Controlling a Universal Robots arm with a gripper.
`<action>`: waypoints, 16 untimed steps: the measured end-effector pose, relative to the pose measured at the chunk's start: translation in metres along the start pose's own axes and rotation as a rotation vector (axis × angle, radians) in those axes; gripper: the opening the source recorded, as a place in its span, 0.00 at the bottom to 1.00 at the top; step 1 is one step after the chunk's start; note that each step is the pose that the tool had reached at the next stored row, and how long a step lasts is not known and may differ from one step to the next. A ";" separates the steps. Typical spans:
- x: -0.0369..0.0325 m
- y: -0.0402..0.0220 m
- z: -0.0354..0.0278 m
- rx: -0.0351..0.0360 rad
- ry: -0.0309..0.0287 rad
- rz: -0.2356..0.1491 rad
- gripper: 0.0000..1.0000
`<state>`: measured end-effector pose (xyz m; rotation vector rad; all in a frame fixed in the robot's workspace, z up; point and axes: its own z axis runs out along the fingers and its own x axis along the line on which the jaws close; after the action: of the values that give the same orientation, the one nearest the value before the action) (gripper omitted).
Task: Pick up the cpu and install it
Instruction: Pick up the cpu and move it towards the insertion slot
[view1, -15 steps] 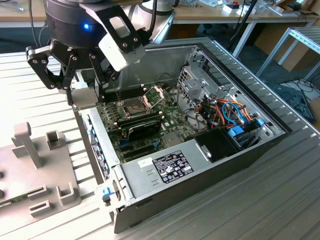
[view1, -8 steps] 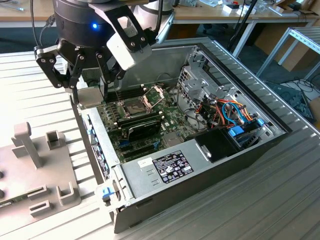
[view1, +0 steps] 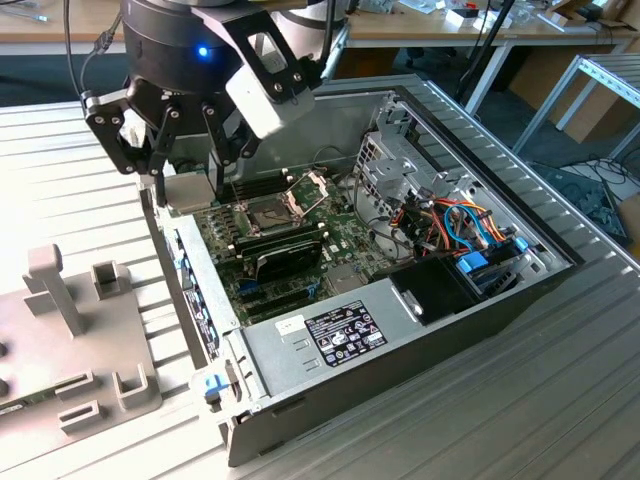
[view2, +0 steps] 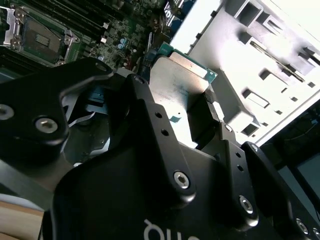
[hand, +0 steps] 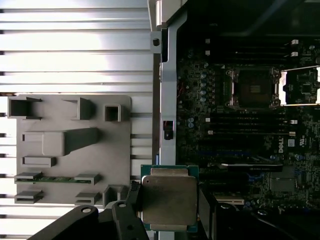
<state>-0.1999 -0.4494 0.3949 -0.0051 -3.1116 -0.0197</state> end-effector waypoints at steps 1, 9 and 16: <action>-0.0009 0.0000 0.0000 0.0000 0.0000 0.000 0.55; -0.0139 0.0000 -0.0004 0.0000 0.0000 0.000 0.55; -0.0259 0.0001 -0.0007 0.0000 0.0000 0.000 0.55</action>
<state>-0.1740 -0.4494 0.3949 -0.0050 -3.1117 -0.0197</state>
